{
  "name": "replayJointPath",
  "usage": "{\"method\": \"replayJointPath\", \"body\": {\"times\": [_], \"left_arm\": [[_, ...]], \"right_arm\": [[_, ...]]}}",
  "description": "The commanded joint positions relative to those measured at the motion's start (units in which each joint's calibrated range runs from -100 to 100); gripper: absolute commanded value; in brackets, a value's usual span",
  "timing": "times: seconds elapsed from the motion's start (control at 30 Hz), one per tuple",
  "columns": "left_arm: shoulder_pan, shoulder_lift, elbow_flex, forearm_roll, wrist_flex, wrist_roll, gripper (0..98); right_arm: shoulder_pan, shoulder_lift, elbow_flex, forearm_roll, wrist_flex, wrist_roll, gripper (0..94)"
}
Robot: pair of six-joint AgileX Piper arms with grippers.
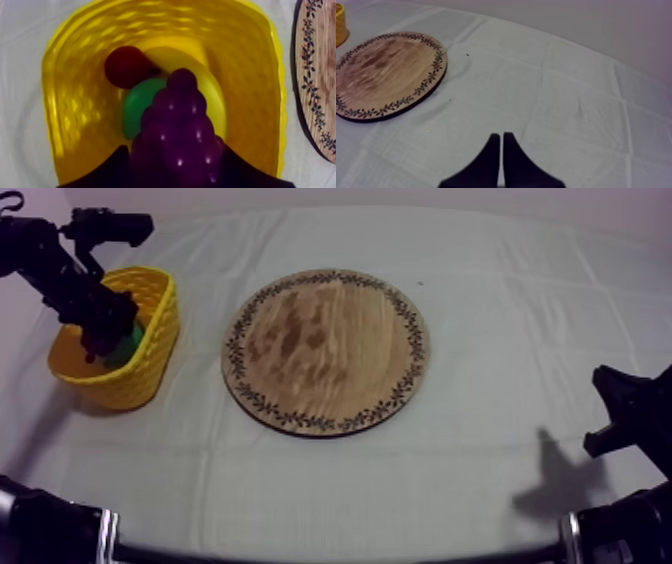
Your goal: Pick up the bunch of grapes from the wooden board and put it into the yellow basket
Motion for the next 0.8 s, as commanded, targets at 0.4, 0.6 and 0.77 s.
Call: {"method": "replayJointPath", "body": {"times": [0.4,0.6,0.77], "left_arm": [[-0.2,0.4,-2.6,-0.11,2.9,-1.5,84.1],[-0.4,-0.3,-3.1,-0.14,3.0,-2.5,95.0],[-0.8,-2.0,-4.2,0.02,1.5,-1.6,86.7]], "right_arm": [[0.0,0.0,0.0,0.0,0.0,0.0,0.4],[0.0,0.0,0.0,0.0,0.0,0.0,0.4],[0.0,0.0,0.0,0.0,0.0,0.0,0.4]]}}
